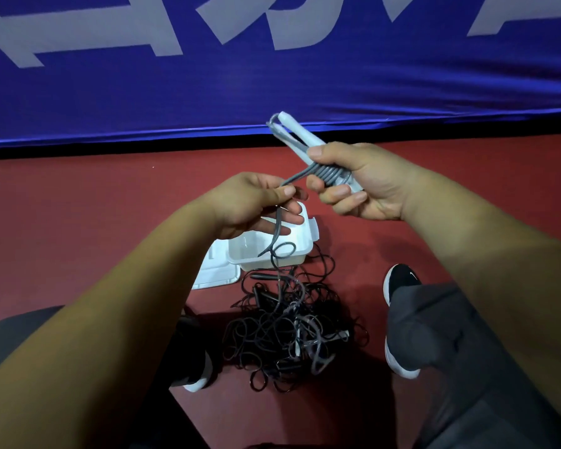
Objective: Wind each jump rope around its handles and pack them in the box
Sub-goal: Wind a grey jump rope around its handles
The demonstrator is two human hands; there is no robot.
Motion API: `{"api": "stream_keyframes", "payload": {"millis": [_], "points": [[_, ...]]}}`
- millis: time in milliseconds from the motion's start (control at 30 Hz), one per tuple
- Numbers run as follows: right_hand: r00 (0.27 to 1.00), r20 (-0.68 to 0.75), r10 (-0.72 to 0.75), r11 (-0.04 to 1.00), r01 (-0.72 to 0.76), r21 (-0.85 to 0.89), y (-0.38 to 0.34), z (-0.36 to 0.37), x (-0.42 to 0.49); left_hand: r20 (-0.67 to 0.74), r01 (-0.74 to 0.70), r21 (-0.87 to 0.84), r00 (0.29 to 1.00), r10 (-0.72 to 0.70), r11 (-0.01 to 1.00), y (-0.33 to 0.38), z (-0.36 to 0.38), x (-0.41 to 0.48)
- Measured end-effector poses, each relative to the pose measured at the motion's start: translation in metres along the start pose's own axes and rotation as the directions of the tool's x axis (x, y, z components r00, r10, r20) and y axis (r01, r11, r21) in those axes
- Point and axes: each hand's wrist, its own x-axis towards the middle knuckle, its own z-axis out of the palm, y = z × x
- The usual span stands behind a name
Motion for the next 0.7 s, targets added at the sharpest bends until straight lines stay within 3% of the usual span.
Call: {"api": "stream_keyframes", "payload": {"millis": [200, 267, 367, 467, 567, 700], "points": [[0.933, 0.264, 0.243, 0.967, -0.212, -0.14, 0.007, -0.003, -0.008, -0.099, -0.174, 0.036, 0.979, 0.177, 0.984, -0.002, -0.005, 0.005], [0.902, 0.277, 0.331, 0.934, -0.271, -0.235, 0.01, -0.001, -0.012, -0.099, -0.222, -0.021, 0.971, 0.219, 0.975, 0.0, -0.006, 0.005], [0.873, 0.213, 0.438, 0.859, -0.337, -0.385, 0.013, 0.003, -0.013, -0.122, -0.242, -0.09, 0.965, 0.231, 0.966, 0.006, -0.003, 0.005], [0.867, 0.129, 0.481, 0.791, -0.365, -0.492, 0.016, 0.001, -0.008, -0.098, -0.297, -0.048, 0.951, 0.292, 0.954, 0.009, -0.002, 0.008], [0.883, -0.023, 0.468, 0.727, -0.4, -0.558, 0.018, -0.003, -0.001, -0.091, -0.329, 0.145, 0.935, 0.344, 0.933, 0.015, -0.005, 0.005], [0.894, -0.162, 0.417, 0.718, -0.433, -0.545, 0.019, -0.013, 0.009, -0.071, -0.34, 0.455, 0.908, 0.414, 0.823, 0.02, -0.001, -0.002]]}}
